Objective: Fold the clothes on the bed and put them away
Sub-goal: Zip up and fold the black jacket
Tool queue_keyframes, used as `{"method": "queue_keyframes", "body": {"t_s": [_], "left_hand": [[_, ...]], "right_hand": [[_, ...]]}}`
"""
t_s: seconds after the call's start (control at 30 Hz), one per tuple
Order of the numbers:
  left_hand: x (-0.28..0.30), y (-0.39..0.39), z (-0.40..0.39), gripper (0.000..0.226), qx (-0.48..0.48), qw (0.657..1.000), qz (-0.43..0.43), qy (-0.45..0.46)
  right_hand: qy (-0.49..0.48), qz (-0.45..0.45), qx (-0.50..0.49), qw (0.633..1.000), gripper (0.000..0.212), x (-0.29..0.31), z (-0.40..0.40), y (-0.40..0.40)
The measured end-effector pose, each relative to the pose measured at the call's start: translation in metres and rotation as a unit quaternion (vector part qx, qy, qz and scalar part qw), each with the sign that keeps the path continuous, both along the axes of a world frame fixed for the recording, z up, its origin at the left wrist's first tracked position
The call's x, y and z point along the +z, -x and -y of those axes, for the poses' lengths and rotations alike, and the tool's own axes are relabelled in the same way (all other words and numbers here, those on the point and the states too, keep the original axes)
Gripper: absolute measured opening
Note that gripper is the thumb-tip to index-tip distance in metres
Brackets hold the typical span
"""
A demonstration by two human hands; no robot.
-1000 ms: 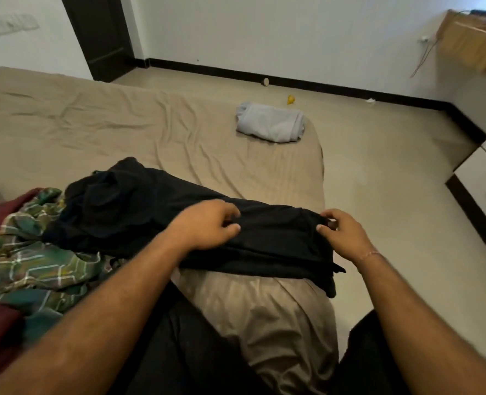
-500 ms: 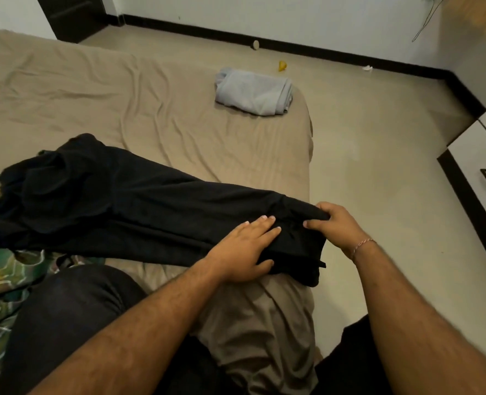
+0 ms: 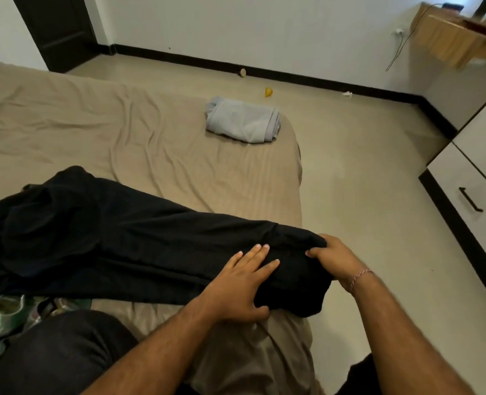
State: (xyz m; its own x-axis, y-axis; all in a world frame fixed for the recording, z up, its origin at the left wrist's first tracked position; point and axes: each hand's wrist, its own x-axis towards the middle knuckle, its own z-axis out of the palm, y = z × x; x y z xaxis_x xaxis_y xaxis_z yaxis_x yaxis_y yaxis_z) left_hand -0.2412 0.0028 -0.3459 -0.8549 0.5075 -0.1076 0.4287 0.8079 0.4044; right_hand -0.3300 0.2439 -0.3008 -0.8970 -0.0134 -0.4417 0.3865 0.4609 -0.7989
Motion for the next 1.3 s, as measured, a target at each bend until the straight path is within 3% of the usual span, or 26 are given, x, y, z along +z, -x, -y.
{"method": "queue_keyframes", "body": {"t_s": [0.07,0.17,0.2,0.27,0.33,0.37,0.43,0.53,0.67,0.73,0.77,0.83,0.87,0.97,1.0,1.1,1.13,1.17,1.23,1.27,1.3], "left_hand": [[-0.001,0.0,-0.001,0.099,0.006,1.0,-0.001,0.004],[-0.003,0.001,-0.001,0.099,0.02,1.0,-0.005,-0.005],[-0.004,0.002,-0.001,0.099,0.025,1.0,-0.006,-0.01],[-0.005,0.003,-0.002,0.099,0.028,1.0,-0.004,-0.012],[-0.005,0.003,-0.003,0.1,0.031,0.999,-0.001,-0.008],[-0.005,0.003,-0.003,0.1,0.031,1.0,0.0,-0.006],[-0.005,0.002,-0.003,0.099,0.033,0.999,-0.006,-0.006],[-0.006,0.002,-0.004,0.099,0.032,0.999,-0.011,-0.01],[-0.001,0.003,-0.003,0.103,0.026,0.999,0.004,-0.035],[0.009,0.005,0.001,0.101,0.041,0.989,0.078,-0.116],[0.017,0.007,0.003,0.095,0.066,0.966,0.144,-0.206],[0.034,0.01,0.006,0.075,0.128,0.861,0.248,-0.425],[0.04,0.011,0.008,0.064,0.155,0.813,0.255,-0.501],[0.049,0.012,0.014,0.049,0.196,0.709,0.274,-0.62],[0.051,0.012,0.017,0.044,0.221,0.698,0.272,-0.624],[0.05,0.015,0.02,0.043,0.35,0.728,0.204,-0.552],[0.047,0.016,0.021,0.046,0.398,0.72,0.186,-0.537],[0.045,0.019,0.023,0.048,0.445,0.702,0.171,-0.529],[0.04,0.021,0.031,0.046,0.519,0.673,0.129,-0.511],[0.039,0.021,0.035,0.045,0.545,0.684,0.084,-0.479],[0.041,0.019,0.038,0.043,0.554,0.716,0.013,-0.425]], "right_hand": [[0.058,-0.022,-0.044,0.997,0.018,0.002,0.005,-0.006],[0.171,0.019,-0.048,0.984,0.024,0.007,0.006,-0.015],[0.159,0.029,-0.022,0.987,0.028,0.006,0.003,-0.016],[0.025,0.01,0.068,0.997,0.034,0.005,-0.004,-0.016],[-0.11,-0.002,0.161,0.981,0.041,0.003,-0.009,-0.016],[-0.12,0.013,0.177,0.977,0.042,0.003,-0.01,-0.016],[-0.09,0.031,0.168,0.981,0.038,0.006,-0.009,-0.017],[-0.021,-0.019,0.105,0.994,0.032,0.014,-0.006,-0.014],[0.185,-0.007,0.0,0.983,0.027,0.031,0.007,-0.02],[0.269,0.017,-0.026,0.963,0.027,0.04,0.019,-0.028],[0.3,0.024,-0.028,0.953,0.029,0.043,0.026,-0.032],[0.354,0.031,-0.014,0.935,0.041,0.05,0.038,-0.038],[0.37,0.04,-0.003,0.928,0.05,0.052,0.045,-0.042],[0.384,0.067,0.031,0.92,0.058,0.049,0.066,-0.051],[0.385,0.069,0.049,0.919,0.055,0.047,0.074,-0.054],[0.362,0.036,0.094,0.927,0.044,0.041,0.091,-0.058],[0.337,0.008,0.095,0.937,0.037,0.039,0.093,-0.058],[0.285,-0.036,0.081,0.955,0.029,0.036,0.094,-0.054],[0.093,-0.141,0.031,0.985,0.021,0.027,0.089,-0.045],[-0.004,-0.175,0.015,0.985,0.023,0.022,0.086,-0.042],[-0.062,-0.181,0.004,0.982,0.028,0.016,0.083,-0.039]]}}
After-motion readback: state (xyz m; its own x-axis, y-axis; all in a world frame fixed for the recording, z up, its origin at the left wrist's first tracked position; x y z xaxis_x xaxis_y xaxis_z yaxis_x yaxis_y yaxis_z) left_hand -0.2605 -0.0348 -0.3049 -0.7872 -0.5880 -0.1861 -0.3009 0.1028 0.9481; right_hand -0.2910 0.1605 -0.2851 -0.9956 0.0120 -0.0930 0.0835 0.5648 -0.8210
